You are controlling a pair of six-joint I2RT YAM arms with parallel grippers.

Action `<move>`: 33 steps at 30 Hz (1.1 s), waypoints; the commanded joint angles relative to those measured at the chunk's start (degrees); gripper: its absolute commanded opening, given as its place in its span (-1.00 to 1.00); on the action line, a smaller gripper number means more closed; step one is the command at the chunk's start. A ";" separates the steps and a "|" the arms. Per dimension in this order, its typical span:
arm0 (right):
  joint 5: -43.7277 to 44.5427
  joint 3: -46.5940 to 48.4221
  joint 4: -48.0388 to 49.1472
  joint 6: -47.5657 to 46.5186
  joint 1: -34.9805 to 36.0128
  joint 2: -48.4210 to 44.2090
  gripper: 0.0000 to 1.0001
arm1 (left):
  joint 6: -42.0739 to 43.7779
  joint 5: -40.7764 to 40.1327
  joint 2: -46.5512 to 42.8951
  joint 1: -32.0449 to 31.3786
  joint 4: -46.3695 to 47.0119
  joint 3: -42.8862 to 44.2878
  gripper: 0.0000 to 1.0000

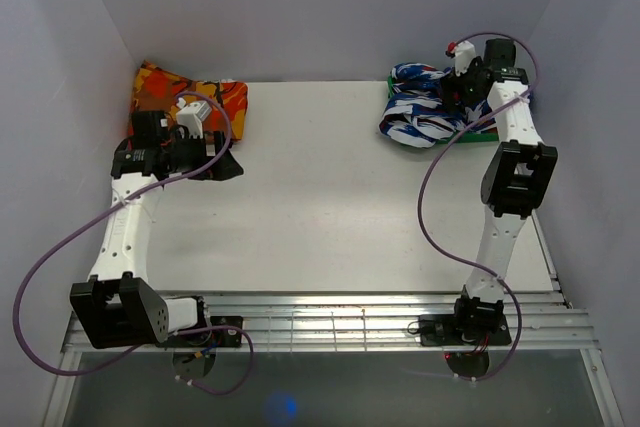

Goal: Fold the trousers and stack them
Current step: Grab the trousers from the pile

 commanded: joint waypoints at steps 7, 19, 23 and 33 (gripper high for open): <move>8.47 1.21 6.96 -0.56 2.02 9.55 0.80 | -0.39 1.04 0.83 0.08 1.83 1.76 0.96; 21.22 3.23 21.38 1.63 2.11 8.51 -0.85 | -0.83 -1.69 0.74 0.08 2.27 2.02 0.96; 20.08 4.20 23.14 4.52 2.11 3.16 -0.85 | -0.92 -3.35 0.39 0.08 2.79 2.29 0.96; 13.84 3.68 29.55 16.48 2.11 -17.48 -0.85 | -2.94 -6.96 -0.31 0.08 4.20 3.43 0.96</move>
